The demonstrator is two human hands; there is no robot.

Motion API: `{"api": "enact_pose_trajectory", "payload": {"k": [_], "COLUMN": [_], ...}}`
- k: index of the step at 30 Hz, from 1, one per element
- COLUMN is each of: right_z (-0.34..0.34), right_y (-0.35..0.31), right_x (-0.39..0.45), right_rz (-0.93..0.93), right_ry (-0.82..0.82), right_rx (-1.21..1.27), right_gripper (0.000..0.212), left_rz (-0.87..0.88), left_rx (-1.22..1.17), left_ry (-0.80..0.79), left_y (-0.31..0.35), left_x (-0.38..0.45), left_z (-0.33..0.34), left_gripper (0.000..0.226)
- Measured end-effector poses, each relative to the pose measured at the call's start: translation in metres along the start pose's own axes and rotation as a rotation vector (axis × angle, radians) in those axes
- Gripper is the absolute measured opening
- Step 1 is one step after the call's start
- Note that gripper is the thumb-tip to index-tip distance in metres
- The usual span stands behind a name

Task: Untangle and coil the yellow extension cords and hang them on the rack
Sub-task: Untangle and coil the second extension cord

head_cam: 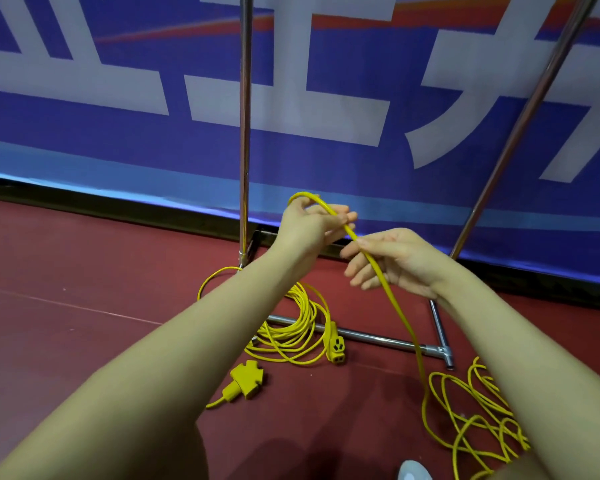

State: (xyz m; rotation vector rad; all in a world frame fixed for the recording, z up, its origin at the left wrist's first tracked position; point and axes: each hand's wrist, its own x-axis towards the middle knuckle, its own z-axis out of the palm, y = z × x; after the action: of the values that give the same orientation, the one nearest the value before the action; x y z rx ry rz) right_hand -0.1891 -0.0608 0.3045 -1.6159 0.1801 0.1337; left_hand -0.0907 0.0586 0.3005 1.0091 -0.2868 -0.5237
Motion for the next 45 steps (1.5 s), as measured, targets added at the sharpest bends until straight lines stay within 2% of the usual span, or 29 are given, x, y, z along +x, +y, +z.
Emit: {"api": "enact_pose_trajectory", "payload": {"k": [3,9,12,16,17,21,24,26,30,33,36,40,45], "right_z": [0.000,-0.005,-0.008,-0.008,-0.006,0.002,0.008,0.008,-0.001,-0.009,-0.012,-0.004,0.011], "right_y": [-0.001,0.008,0.008,0.010,0.010,0.010,0.007,0.004,0.009,0.015,0.016,0.013,0.008], "right_x": [-0.002,-0.008,-0.009,-0.004,-0.003,0.002,0.004,0.003,-0.003,-0.005,-0.003,0.002,0.008], "right_rz": [0.036,0.137,0.096,0.038,0.030,0.009,-0.032,-0.025,0.137,0.163,0.093,0.020,-0.031], "right_ry": [-0.031,-0.072,0.000,0.085,0.099,0.096,0.081,0.052,-0.018,0.038,0.109,0.141,0.055], "right_rx": [-0.040,-0.145,-0.169,-0.152,-0.141,-0.122,-0.084,-0.072,-0.168,-0.191,-0.179,-0.166,-0.093], "right_gripper": [0.029,0.025,0.024,0.022,0.022,0.021,0.024,0.026,0.030,0.031,0.030,0.031,0.030], "left_rz": [0.049,0.091,0.088,0.000,-0.032,-0.051,0.004,0.072,0.150,0.134,0.037,-0.070,0.022], "left_rx": [-0.037,-0.119,-0.120,-0.221,-0.219,-0.146,-0.142,-0.137,-0.217,-0.257,-0.271,-0.217,-0.216], "left_ry": [0.069,0.295,0.279,0.152,0.118,0.046,0.052,0.082,0.243,0.302,0.248,0.084,0.113], "left_y": [0.007,0.015,0.016,0.016,0.013,-0.007,-0.003,0.004,0.021,0.027,0.025,0.010,0.011], "left_x": [0.006,0.025,0.030,0.022,0.014,-0.006,-0.006,-0.001,0.013,0.017,0.016,0.000,-0.002], "left_z": [-0.009,-0.043,-0.052,-0.035,-0.025,-0.001,-0.004,-0.009,-0.029,-0.045,-0.048,-0.024,-0.016], "left_gripper": [0.053,0.070,0.068,0.029,0.025,0.047,0.051,0.052,0.059,0.064,0.062,0.064,0.055]}}
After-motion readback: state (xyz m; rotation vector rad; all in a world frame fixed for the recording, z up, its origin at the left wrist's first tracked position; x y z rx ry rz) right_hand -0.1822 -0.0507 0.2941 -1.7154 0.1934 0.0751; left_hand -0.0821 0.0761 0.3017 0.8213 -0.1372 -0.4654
